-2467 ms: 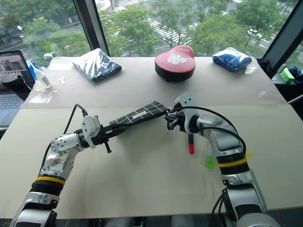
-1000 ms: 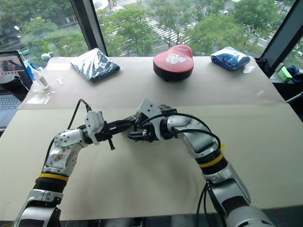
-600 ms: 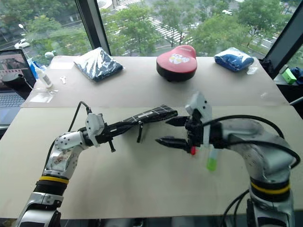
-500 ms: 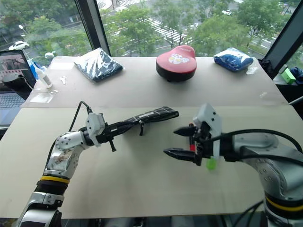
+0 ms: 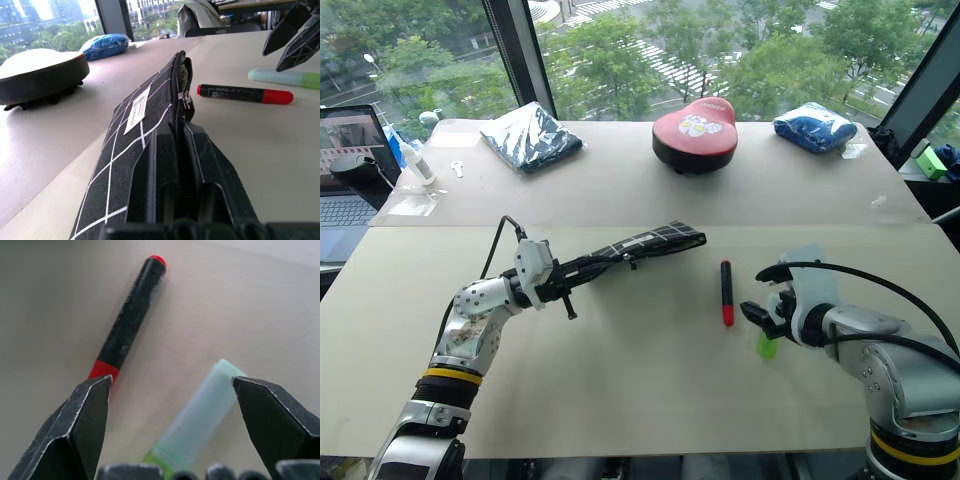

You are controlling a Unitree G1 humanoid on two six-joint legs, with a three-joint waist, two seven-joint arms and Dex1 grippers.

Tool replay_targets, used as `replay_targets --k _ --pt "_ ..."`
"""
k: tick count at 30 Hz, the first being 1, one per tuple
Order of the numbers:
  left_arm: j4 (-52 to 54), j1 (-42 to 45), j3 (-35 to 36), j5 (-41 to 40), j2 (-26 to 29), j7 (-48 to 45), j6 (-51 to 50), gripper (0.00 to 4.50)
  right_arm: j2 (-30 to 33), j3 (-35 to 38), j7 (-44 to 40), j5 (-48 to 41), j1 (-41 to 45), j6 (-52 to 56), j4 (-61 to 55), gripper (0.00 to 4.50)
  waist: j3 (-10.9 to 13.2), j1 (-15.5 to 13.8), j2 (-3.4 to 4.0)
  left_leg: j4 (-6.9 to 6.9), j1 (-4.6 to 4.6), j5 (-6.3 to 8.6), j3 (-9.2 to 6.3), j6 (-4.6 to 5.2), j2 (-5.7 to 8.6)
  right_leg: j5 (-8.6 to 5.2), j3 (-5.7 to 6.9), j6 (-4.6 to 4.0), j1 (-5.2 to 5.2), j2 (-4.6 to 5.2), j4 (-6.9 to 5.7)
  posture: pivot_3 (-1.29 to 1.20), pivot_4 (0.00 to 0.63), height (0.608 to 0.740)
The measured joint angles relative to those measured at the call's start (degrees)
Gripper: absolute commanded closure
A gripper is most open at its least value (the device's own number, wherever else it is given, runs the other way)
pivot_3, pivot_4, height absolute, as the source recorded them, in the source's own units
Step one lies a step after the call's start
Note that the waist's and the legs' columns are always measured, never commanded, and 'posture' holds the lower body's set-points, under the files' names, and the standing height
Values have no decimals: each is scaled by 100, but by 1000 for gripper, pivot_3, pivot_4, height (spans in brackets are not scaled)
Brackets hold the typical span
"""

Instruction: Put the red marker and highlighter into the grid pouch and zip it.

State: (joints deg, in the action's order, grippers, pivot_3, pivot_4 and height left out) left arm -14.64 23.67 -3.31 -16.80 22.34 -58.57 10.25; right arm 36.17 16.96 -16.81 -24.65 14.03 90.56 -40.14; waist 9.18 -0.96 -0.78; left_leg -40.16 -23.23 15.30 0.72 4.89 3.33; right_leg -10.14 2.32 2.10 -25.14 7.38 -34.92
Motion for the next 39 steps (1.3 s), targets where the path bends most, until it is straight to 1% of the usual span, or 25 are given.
replay_targets --k 4,10,14,19,20,21,22,23,24,26,27,28,29,35,38,39 --pt "-97 7 -1 1 -27 -12 91 4500 17 28 112 159 -212 46 -22 252 0 4 0 1 1 -1 1 -1 0 -1 -1 1 0 -4 -2 0 150 740" --pt "-185 33 0 1 -49 -52 118 4500 -400 66 197 215 -373 108 -23 252 0 21 0 1 4 -1 0 0 -2 -1 -1 1 3 -8 -2 0 150 740" --pt "-208 39 5 0 -46 -55 125 4500 -604 31 292 323 -640 63 -15 252 0 6 0 0 5 -1 -1 0 -1 -1 1 2 6 -8 -2 0 150 740" --pt "-219 46 18 0 -41 -46 125 4500 -704 -20 340 434 -1139 -635 83 252 -9 -1 -14 2 50 4 -6 6 -3 -7 4 10 60 -11 10 0 150 740" --pt "-218 46 18 0 -41 -45 125 4500 -704 -26 340 441 -1197 -738 112 753 -10 -6 -15 2 63 5 -8 9 -2 -8 4 12 77 -12 17 0 150 740" --pt "-218 46 20 0 -41 -45 125 4500 -706 -37 340 441 -1253 -850 141 850 -10 -15 -15 3 80 8 -11 12 -3 -11 5 15 94 -12 25 0 150 740" --pt "-216 46 21 -1 -41 -44 125 4500 -716 -45 340 441 -1289 -927 155 1265 -10 -25 -15 5 90 9 -13 14 -4 -14 5 21 96 -12 34 0 150 740" --pt "-216 46 25 -2 -39 -44 125 4500 -738 -47 340 441 -1314 -1006 182 1499 -10 -34 -15 6 95 10 -15 15 -4 -16 6 24 96 -12 42 0 150 740" --pt "-216 46 32 -2 -37 -44 125 4500 -762 -45 340 441 -1322 -1080 228 1894 -11 -37 -17 6 94 10 -16 15 -4 -16 6 25 97 -12 46 0 150 740" --pt "-215 46 35 -3 -36 -44 125 4500 -767 -46 340 441 -1324 -1189 299 2520 -11 -39 -18 5 94 11 -16 16 -3 -13 4 24 97 -12 48 0 150 740" --pt "-215 46 38 -3 -36 -44 125 4500 -767 -48 340 441 -1325 -1255 338 2932 -12 -41 -18 5 94 11 -16 16 -2 -12 4 23 97 -12 49 0 150 740" --pt "-215 47 40 -3 -36 -44 125 4500 -763 -50 340 443 -1322 -1304 369 3252 -12 -42 -18 5 93 11 -16 16 -2 -11 4 23 96 -12 49 0 150 740" --pt "-215 47 44 -3 -36 -45 125 4500 -747 -58 340 451 -1312 -1331 380 3436 -12 -43 -18 6 93 11 -16 16 -2 -11 4 22 96 -12 49 0 150 740" --pt "-220 54 82 -4 -35 -63 170 4500 -737 -70 343 551 -1156 -1395 478 3466 -12 -43 -18 7 92 11 -16 15 -3 -10 3 21 96 -12 49 0 150 740" --pt "-253 57 99 -4 -30 -97 215 4500 -715 -169 394 661 -888 -1595 775 3466 -11 -25 -17 8 86 10 -14 15 -3 -10 0 20 96 -12 47 0 150 740" --pt "-270 59 100 -4 -31 -103 222 4500 -610 -270 343 697 -770 -1723 908 3466 -9 -11 -14 8 77 10 -11 14 -1 -10 -3 20 91 -12 41 0 150 740"
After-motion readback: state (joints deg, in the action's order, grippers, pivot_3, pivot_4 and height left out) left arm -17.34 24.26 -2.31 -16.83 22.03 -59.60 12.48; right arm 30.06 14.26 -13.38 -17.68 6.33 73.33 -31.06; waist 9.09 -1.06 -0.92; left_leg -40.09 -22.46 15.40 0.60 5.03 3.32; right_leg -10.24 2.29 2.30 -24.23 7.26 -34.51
